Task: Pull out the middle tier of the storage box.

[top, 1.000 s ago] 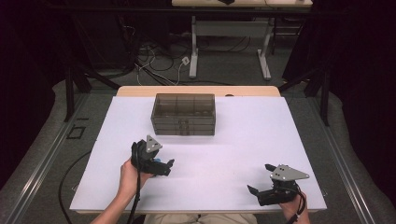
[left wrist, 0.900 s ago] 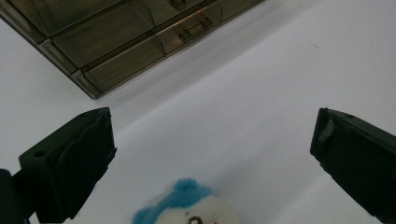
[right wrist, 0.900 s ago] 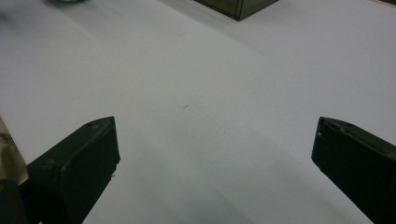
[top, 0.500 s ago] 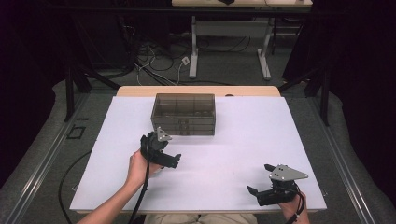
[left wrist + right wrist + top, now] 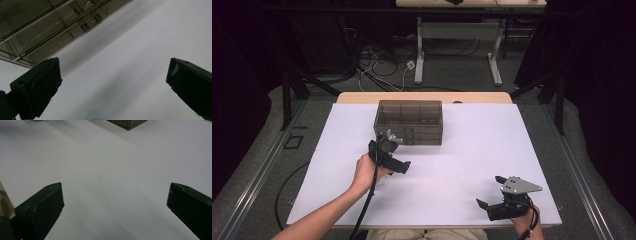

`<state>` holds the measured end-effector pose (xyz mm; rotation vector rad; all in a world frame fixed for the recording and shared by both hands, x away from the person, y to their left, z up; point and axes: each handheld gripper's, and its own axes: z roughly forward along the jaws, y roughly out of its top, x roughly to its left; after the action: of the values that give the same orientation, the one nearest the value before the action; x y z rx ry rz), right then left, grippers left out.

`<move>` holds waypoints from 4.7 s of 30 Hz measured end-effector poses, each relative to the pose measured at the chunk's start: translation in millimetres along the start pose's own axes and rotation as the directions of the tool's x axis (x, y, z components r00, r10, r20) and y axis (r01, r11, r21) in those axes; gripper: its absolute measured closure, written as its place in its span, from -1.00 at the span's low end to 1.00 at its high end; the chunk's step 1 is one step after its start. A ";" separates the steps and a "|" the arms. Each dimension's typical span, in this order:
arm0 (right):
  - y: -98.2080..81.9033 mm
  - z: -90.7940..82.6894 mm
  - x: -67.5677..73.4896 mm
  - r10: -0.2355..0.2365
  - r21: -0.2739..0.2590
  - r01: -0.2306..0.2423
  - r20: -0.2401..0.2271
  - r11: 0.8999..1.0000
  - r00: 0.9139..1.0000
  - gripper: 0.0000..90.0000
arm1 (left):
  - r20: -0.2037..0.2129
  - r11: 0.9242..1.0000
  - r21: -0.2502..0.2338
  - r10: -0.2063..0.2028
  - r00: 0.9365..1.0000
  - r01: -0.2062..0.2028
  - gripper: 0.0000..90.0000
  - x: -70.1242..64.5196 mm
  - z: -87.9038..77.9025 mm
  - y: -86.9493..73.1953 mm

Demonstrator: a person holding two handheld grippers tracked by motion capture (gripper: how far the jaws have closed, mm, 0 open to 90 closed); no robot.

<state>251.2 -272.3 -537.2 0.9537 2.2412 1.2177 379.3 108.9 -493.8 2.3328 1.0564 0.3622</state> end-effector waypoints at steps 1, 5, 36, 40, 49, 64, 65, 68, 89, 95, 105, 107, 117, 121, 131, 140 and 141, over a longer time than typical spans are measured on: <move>-0.1 0.0 0.0 0.001 0.000 -0.001 -0.001 1.000 1.000 -0.99 | -0.007 1.000 0.005 -0.007 1.000 0.007 -1.00 1.3 1.5 4.0; -0.2 0.1 0.0 0.003 0.002 -0.003 -0.002 1.000 1.000 -0.99 | 0.008 0.999 0.037 -0.023 1.000 0.022 -1.00 3.4 3.8 8.4; -0.3 0.2 -0.5 0.005 0.012 -0.005 -0.005 1.000 1.000 -0.99 | 0.039 0.971 0.134 -0.203 0.978 0.196 -0.93 17.6 17.6 50.0; -0.3 -0.1 0.0 0.009 0.011 -0.009 -0.004 1.000 1.000 -0.99 | 0.045 0.959 0.138 -0.254 0.966 0.246 -0.87 21.1 21.2 53.3; -0.3 -0.1 0.0 0.008 0.012 -0.008 -0.005 1.000 1.000 -0.99 | 0.014 0.944 0.139 -0.305 0.952 0.300 -0.65 22.6 29.4 57.6; 0.0 -0.3 0.2 0.005 0.014 -0.005 -0.009 1.000 1.000 -0.99 | -0.031 0.935 0.099 -0.339 0.940 0.340 -0.38 16.1 38.9 60.6; -0.1 0.2 0.2 0.005 0.002 -0.005 -0.010 1.000 1.000 -0.99 | -0.032 0.935 0.095 -0.340 0.940 0.341 -0.38 16.0 39.3 60.9; -0.2 0.2 0.3 0.008 0.003 -0.008 -0.008 1.000 1.000 -0.99 | -0.035 0.933 0.095 -0.346 0.938 0.347 -0.38 15.4 40.2 62.1; 0.0 3.1 2.6 0.006 0.014 -0.005 -0.030 1.000 1.000 -0.99 | -0.118 0.916 0.057 -0.389 0.914 0.398 -0.08 7.0 50.1 64.8; -0.1 2.5 2.5 0.011 0.013 -0.011 -0.033 1.000 0.999 -0.99 | -0.150 0.913 0.053 -0.393 0.907 0.405 -0.01 5.0 52.8 67.6; -0.4 2.7 2.6 0.029 0.003 -0.029 -0.048 1.000 0.998 -0.99 | -0.225 0.907 0.048 -0.399 0.889 0.419 0.10 -3.0 56.7 69.9; -0.1 2.1 2.6 0.033 0.008 -0.032 -0.047 0.999 0.998 -0.99 | -0.236 0.904 0.040 -0.405 0.883 0.426 0.13 -4.3 57.6 69.9; 0.1 1.9 2.6 0.026 0.014 -0.026 -0.050 1.000 0.998 -0.99 | -0.230 0.904 0.029 -0.410 0.883 0.428 0.25 -2.5 59.5 65.6; -0.3 3.0 2.4 0.025 0.009 -0.024 -0.049 1.000 0.999 -0.99 | -0.224 0.902 0.026 -0.414 0.882 0.431 0.26 -1.9 59.1 65.0; -0.4 3.0 2.2 0.025 0.009 -0.025 -0.049 1.000 0.998 -0.99 | -0.219 0.910 0.031 -0.397 0.891 0.413 0.27 -1.7 58.5 63.4; -0.3 3.1 1.9 0.027 0.017 -0.026 -0.047 1.000 0.999 -0.99 | -0.198 0.906 0.026 -0.409 0.891 0.422 0.32 2.5 56.0 57.9; -0.3 3.4 1.9 0.029 0.017 -0.028 -0.047 0.999 0.998 -0.99 | -0.201 0.910 0.031 -0.399 0.895 0.413 0.25 2.5 55.8 58.5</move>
<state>252.0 -269.2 -539.3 0.9758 2.2847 1.2487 441.6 58.5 -505.1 2.0931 1.6384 0.3930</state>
